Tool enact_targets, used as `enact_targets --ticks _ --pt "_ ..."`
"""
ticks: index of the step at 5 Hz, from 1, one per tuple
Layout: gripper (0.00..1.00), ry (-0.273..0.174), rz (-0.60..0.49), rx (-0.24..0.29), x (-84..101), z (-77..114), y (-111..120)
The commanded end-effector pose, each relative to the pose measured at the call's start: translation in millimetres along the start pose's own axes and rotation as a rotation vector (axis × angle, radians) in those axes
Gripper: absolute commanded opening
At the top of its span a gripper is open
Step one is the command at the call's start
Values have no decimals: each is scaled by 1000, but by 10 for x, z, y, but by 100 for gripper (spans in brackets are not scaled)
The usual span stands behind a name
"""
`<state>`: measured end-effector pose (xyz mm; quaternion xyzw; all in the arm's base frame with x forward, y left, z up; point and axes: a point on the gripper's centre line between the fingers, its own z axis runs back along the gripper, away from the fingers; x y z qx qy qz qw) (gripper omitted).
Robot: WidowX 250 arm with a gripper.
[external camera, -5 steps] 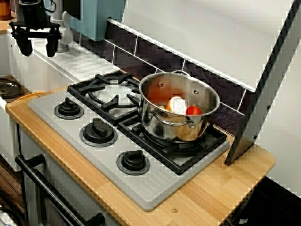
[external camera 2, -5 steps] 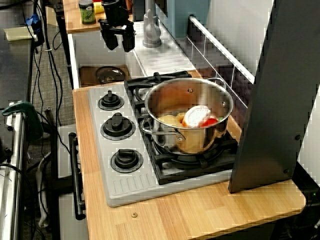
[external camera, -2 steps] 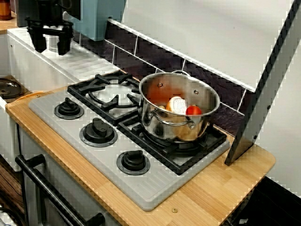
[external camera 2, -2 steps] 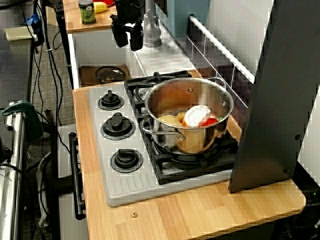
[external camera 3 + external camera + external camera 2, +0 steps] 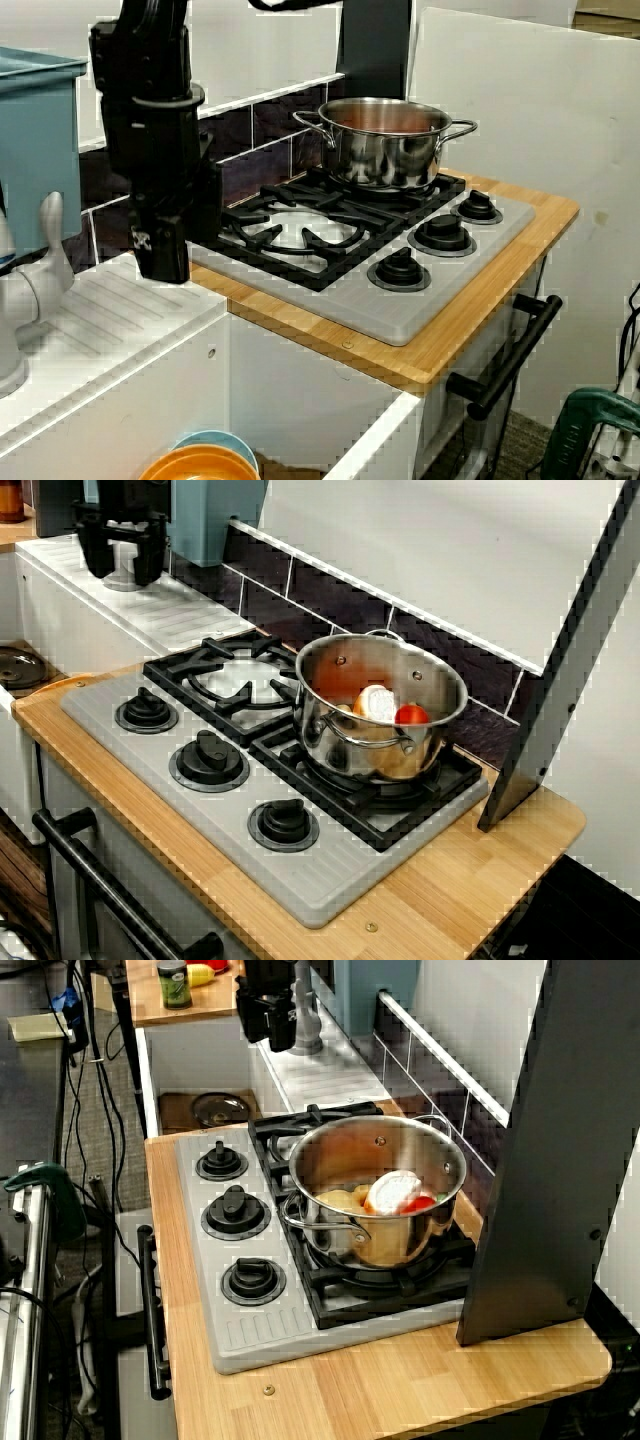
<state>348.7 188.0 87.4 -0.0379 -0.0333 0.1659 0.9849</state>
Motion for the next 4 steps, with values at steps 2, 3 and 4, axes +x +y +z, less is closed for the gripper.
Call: enact_targets --ticks 2,3,4 --pt "100 -58 -163 -27 1 315 -272" --pt "100 -63 -195 -11 22 310 -436" --pt "100 -75 -212 5 50 324 -567"
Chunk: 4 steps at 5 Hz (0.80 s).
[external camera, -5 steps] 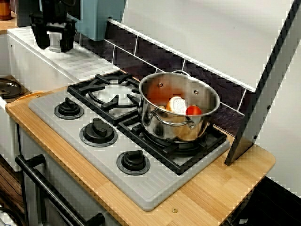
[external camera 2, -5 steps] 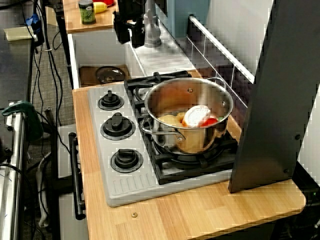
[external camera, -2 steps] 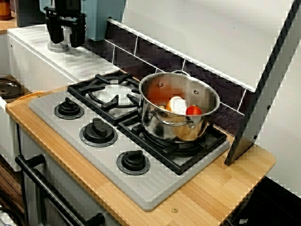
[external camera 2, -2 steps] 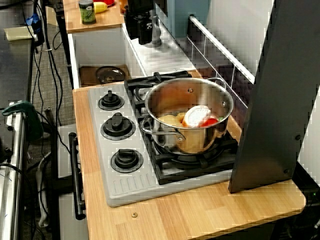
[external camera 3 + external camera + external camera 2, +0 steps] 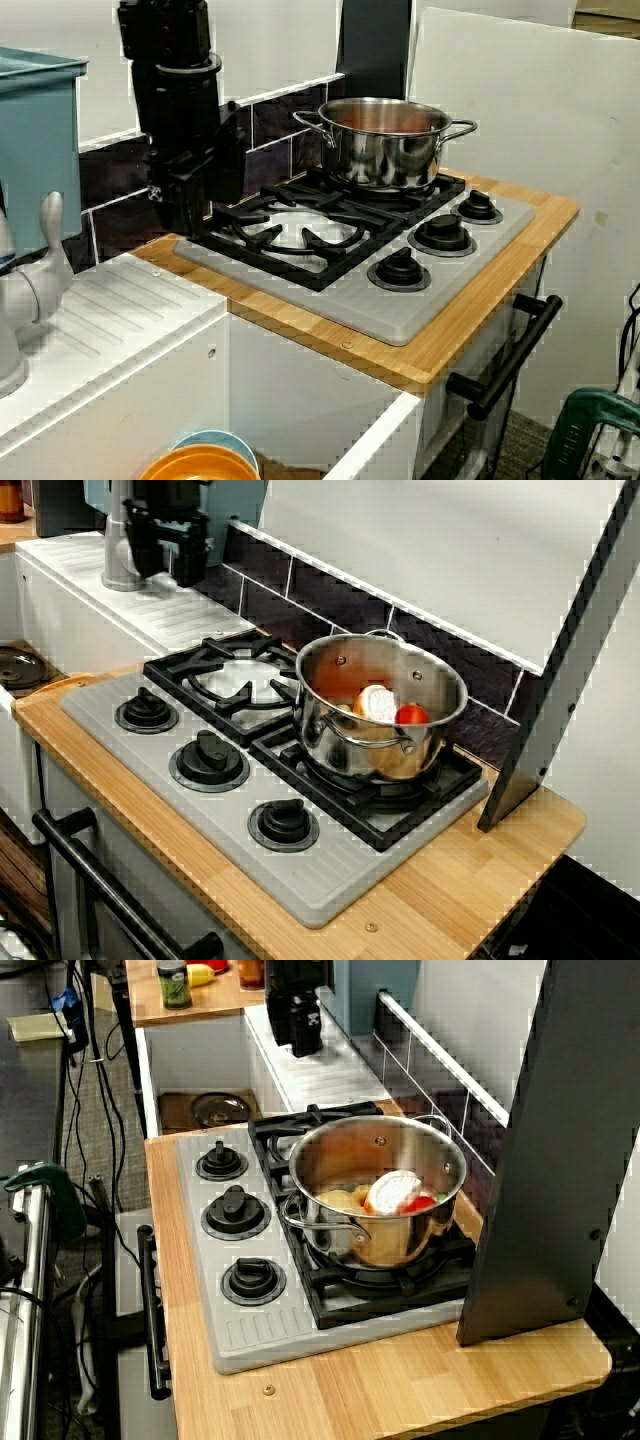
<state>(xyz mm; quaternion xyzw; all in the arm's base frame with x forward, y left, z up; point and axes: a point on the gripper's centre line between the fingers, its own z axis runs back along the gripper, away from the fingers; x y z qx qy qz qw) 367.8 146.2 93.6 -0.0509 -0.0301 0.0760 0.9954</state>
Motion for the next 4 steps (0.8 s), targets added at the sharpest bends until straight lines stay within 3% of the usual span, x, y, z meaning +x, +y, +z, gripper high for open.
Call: enact_targets --ticks 1,4 --pt "100 -103 -58 54 5 368 -279" --pt "100 -77 -102 57 -40 386 -660"
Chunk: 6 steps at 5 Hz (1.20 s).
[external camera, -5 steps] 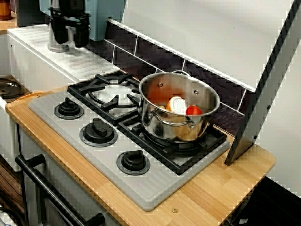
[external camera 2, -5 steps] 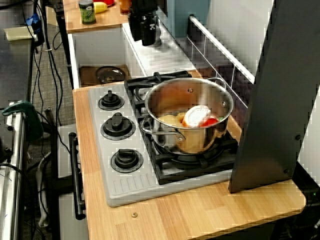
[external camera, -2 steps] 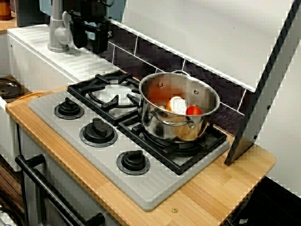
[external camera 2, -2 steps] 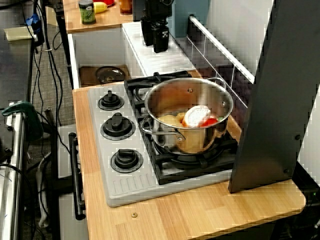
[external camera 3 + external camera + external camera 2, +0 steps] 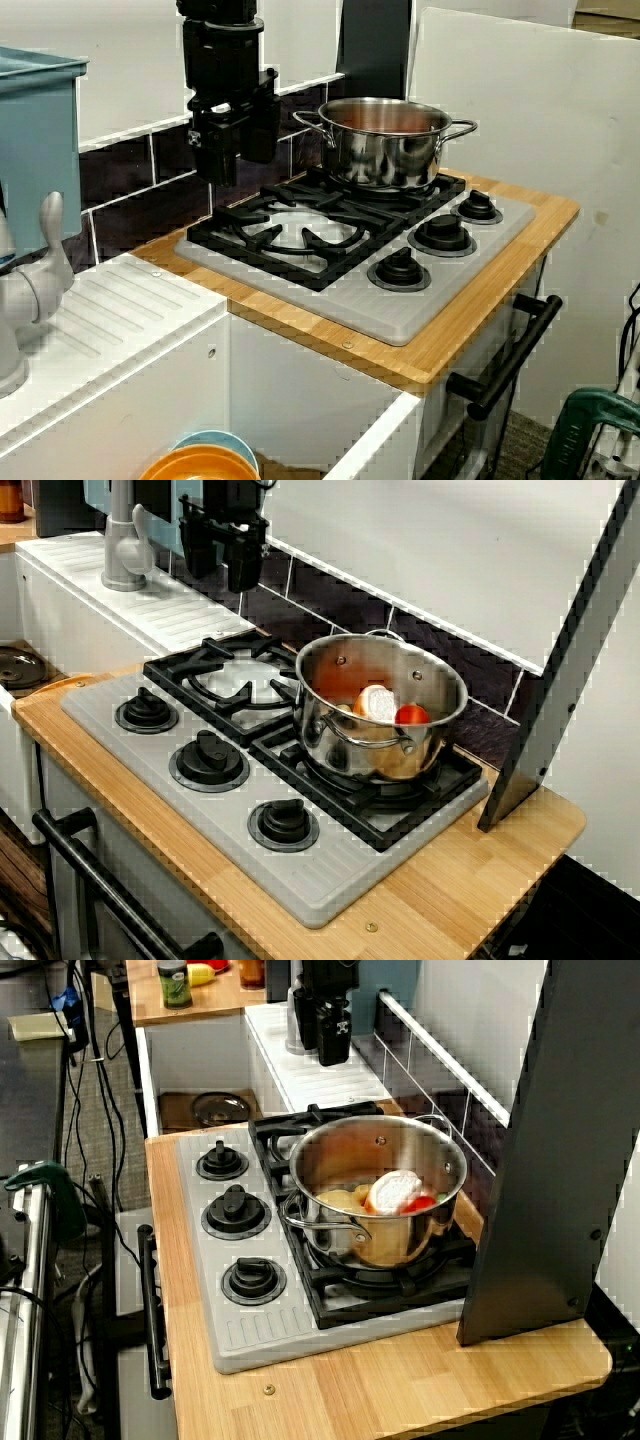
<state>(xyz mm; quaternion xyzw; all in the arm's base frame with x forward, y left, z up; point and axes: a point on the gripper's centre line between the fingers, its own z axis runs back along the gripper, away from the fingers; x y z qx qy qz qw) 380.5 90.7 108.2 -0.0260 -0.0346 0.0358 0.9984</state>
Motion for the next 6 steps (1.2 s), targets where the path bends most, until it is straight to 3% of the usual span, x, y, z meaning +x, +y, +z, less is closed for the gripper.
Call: enact_targets --ticks 1,4,5,6 --pt "100 -67 -29 0 -101 335 -168" --pt "100 -46 -72 -72 -234 458 -564" --pt "100 -67 -25 -76 -265 470 -657" --pt "100 -50 -32 -82 -265 480 -733"
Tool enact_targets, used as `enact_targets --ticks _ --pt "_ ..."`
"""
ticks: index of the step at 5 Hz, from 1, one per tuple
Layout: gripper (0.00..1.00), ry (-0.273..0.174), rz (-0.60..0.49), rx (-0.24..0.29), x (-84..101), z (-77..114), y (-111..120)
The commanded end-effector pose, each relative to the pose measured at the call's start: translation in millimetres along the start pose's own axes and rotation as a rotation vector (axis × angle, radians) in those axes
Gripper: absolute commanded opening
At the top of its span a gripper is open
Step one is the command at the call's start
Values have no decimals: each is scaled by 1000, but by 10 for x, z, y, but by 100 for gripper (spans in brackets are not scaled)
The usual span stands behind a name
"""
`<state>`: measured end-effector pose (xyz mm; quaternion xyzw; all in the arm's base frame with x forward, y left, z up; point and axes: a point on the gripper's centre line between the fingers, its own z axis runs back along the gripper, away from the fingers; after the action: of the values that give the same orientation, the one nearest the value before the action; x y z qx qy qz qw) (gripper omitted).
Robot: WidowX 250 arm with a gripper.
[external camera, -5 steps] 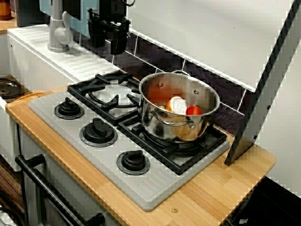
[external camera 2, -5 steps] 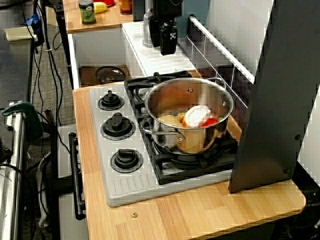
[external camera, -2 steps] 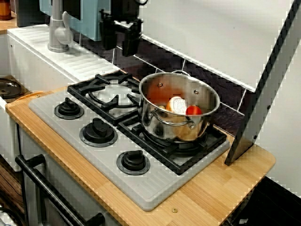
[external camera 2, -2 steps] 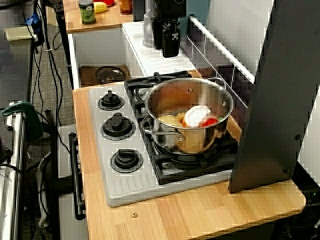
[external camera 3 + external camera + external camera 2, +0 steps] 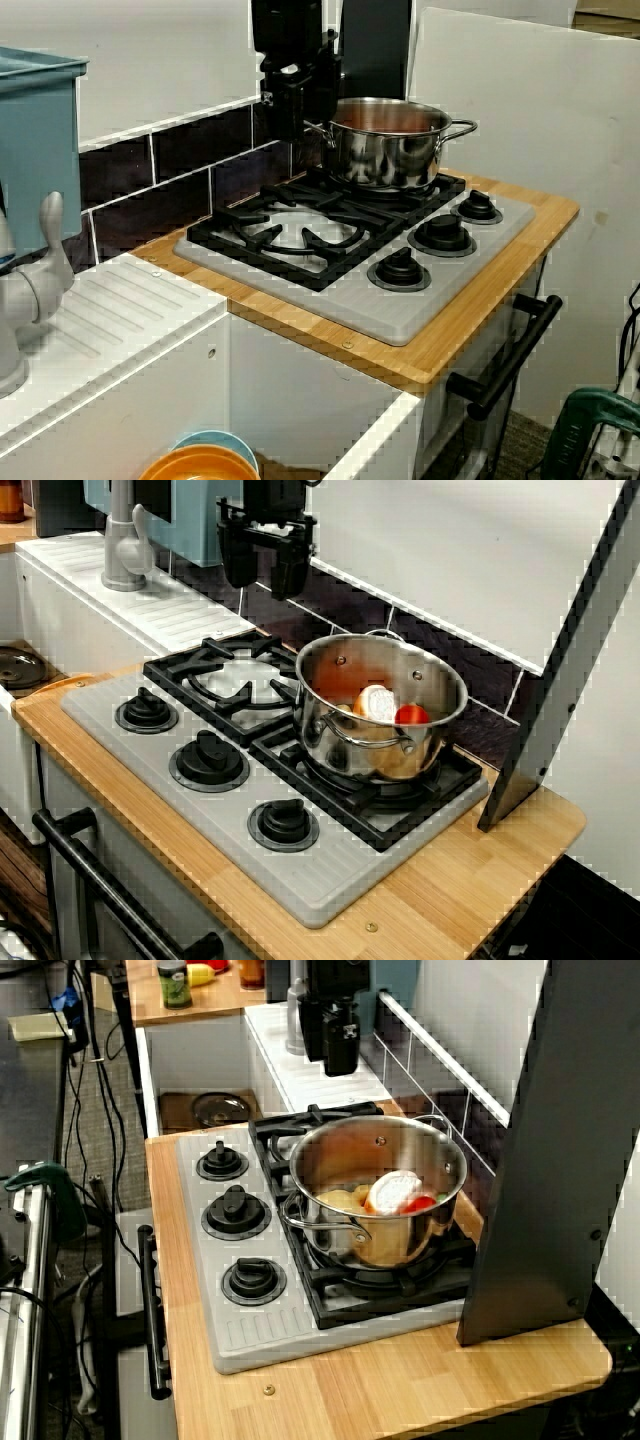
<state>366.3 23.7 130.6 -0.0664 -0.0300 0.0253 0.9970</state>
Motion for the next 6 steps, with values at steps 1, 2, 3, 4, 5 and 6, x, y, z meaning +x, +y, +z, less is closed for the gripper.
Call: enact_targets --ticks 1,2,3,4,5,6 --pt "100 -47 -25 -21 -112 289 -181" --pt "100 -68 -26 -4 -173 287 -311" --pt "100 -63 -40 -4 -225 261 -442" --pt "100 -63 -54 -4 -258 266 -525" --pt "100 -68 -64 -7 -291 280 -590" --pt "100 -68 -73 -5 -333 254 -682"
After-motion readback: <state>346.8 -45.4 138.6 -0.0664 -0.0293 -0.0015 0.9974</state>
